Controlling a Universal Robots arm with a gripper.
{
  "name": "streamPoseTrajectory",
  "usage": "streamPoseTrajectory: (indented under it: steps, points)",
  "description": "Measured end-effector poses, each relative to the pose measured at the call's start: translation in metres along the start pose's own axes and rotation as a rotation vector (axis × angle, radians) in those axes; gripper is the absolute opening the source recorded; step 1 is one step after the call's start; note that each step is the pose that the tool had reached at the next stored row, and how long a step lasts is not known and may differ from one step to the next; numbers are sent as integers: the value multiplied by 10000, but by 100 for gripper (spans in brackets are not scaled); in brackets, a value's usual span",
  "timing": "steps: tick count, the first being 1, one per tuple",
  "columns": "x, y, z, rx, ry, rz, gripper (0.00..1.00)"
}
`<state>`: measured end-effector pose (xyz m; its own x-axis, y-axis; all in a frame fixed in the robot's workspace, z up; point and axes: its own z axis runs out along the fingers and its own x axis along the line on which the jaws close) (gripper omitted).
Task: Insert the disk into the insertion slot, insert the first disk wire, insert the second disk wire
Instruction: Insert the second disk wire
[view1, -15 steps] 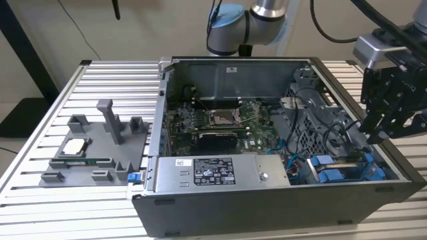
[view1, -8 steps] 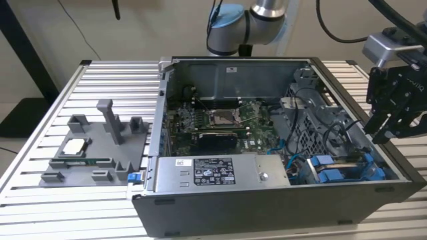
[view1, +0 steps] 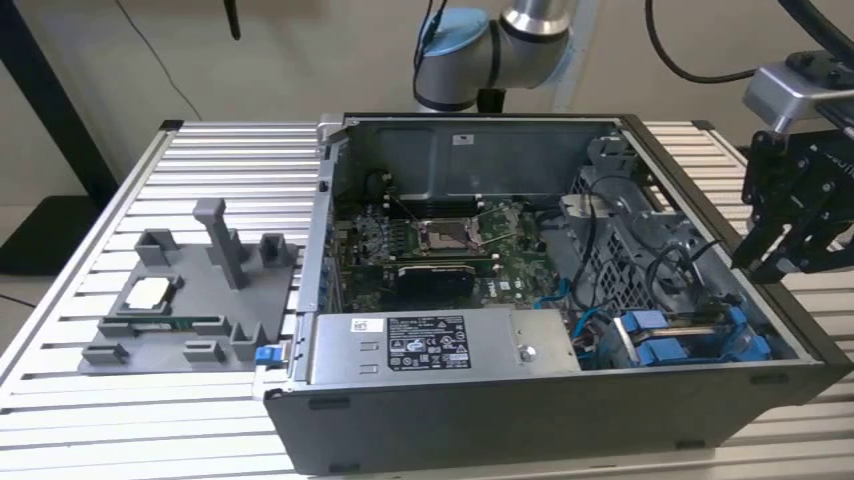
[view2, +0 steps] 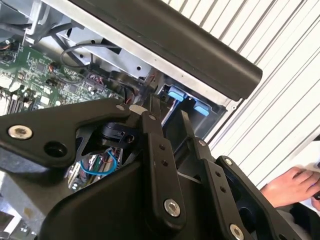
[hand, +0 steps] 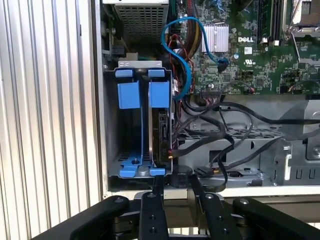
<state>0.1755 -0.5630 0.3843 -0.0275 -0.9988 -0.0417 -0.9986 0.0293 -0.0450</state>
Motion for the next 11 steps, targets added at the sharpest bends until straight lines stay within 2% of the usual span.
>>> streamPoseTrajectory:
  steps: [1,3,7,11]
  points:
    - [0,-4,0,-10,-32,1,33]
    - [0,-5,0,-27,-166,13,33]
    - [0,-6,6,-36,-377,41,33]
    - [1,-5,35,-37,-558,129,33]
